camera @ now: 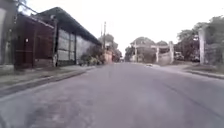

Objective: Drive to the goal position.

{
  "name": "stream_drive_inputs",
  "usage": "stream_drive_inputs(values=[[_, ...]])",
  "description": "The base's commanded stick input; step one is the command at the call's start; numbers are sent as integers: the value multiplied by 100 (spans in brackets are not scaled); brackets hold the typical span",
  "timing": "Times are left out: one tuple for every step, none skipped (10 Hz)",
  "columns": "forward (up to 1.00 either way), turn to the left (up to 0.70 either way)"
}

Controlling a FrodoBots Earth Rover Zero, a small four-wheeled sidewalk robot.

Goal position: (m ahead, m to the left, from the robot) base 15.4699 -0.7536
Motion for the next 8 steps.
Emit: stream_drive_inputs(values=[[100, 0], [100, 0], [100, 0], [100, 0], [100, 0], [100, 0], [100, 0], [100, 0]])
